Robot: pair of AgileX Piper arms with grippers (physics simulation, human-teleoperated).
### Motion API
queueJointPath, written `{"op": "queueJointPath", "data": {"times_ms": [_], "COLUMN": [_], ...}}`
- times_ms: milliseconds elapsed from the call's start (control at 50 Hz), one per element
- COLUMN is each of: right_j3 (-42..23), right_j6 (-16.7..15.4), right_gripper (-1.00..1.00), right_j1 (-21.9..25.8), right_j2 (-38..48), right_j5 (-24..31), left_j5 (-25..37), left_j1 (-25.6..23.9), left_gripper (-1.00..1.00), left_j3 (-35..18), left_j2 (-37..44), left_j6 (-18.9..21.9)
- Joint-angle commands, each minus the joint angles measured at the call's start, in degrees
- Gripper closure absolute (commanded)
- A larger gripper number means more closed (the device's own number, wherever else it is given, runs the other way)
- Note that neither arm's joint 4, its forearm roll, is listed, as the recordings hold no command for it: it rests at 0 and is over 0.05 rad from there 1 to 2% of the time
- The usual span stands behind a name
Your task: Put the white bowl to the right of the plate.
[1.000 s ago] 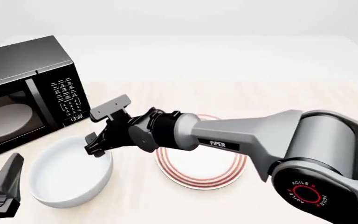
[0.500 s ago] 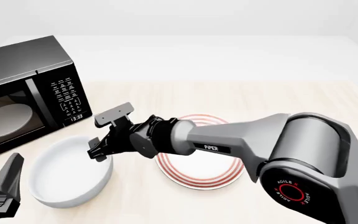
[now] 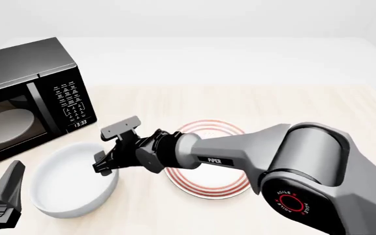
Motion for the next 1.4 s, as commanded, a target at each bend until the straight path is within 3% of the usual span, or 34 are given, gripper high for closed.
{"op": "queueJointPath", "data": {"times_ms": [20, 420, 440, 740, 1020, 1400], "right_j3": [0.1, 0.1, 0.2, 1.4, 8.0, 18.3], "right_j6": [0.4, 1.1, 1.0, 0.5, -2.1, -3.7], "right_gripper": [-1.00, -1.00, 1.00, 1.00, 1.00, 1.00], "right_j1": [-0.1, -0.3, -0.3, -0.7, -2.1, -9.7], "right_j2": [0.6, 2.1, 2.0, 0.6, -10.3, -21.5], "right_j5": [-0.4, -1.4, -1.4, -1.6, -2.0, -5.2], "left_j5": [0.0, 0.0, 0.0, 0.0, 0.0, 0.0], "left_j1": [0.0, 0.0, 0.0, 0.0, 0.0, 0.0], "left_gripper": [-1.00, -1.00, -1.00, -1.00, -1.00, -1.00], "left_j3": [0.0, 0.0, 0.0, 0.0, 0.0, 0.0], "left_j2": [0.0, 0.0, 0.0, 0.0, 0.0, 0.0], "left_j6": [0.0, 0.0, 0.0, 0.0, 0.0, 0.0]}}
